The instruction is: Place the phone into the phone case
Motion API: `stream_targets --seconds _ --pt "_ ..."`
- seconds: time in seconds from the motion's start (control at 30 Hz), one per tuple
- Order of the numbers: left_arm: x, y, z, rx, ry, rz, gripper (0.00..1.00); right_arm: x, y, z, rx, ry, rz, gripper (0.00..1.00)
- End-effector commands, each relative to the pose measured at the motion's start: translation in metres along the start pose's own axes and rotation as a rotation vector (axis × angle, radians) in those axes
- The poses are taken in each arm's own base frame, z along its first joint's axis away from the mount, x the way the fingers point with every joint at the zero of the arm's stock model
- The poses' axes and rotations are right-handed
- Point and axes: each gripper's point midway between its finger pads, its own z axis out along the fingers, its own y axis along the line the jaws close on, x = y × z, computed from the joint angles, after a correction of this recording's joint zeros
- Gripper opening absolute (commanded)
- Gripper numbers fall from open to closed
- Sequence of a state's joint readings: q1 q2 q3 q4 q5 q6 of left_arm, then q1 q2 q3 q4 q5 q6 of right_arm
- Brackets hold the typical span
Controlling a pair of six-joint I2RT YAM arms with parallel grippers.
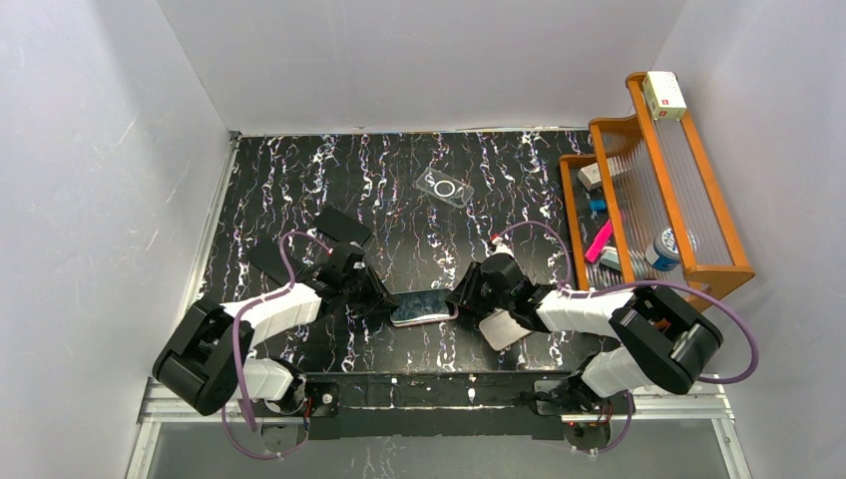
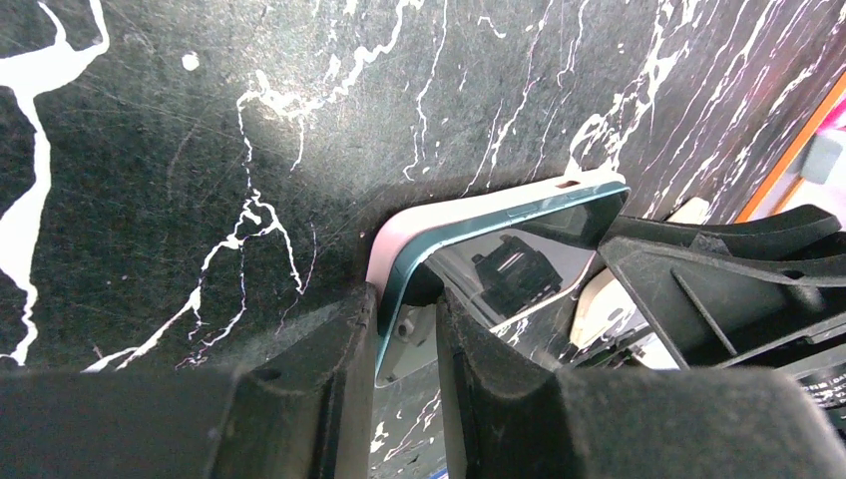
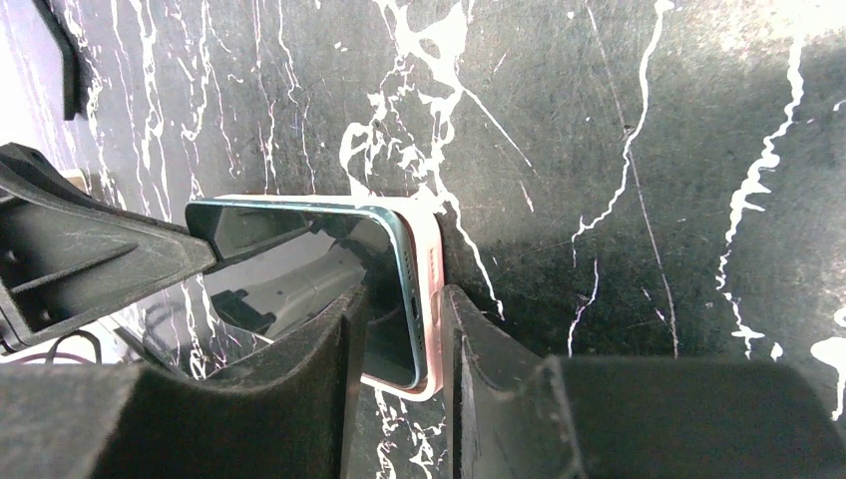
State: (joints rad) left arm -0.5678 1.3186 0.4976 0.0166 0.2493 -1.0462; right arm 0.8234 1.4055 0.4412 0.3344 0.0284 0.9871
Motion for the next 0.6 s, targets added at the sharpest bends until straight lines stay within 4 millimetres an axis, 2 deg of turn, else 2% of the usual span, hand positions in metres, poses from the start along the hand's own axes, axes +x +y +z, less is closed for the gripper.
stream_targets --seconds 0.0,0.13,0.3,0.43,0.57 --pt "0.043 -0.087 -0.005 0.348 0.175 0.023 0.16 0.037 0.049 -0.01 -0.224 0.18 0.031 0.41" --pt "0.046 -0.097 -0.008 0.393 0.189 0.004 0.16 0.037 0.057 -0.015 -0.265 0.187 0.041 0.4" --pt "0.047 -0.098 -0.01 0.396 0.188 -0.003 0.16 0.04 0.068 -0.023 -0.342 0.199 0.069 0.4" --pt "0.046 -0.092 -0.005 0.368 0.178 0.013 0.16 0.042 0.073 -0.027 -0.374 0.222 0.073 0.5" --pt "0.045 -0.073 0.002 0.264 0.166 0.064 0.19 0.042 0.067 -0.029 -0.345 0.208 0.077 0.48"
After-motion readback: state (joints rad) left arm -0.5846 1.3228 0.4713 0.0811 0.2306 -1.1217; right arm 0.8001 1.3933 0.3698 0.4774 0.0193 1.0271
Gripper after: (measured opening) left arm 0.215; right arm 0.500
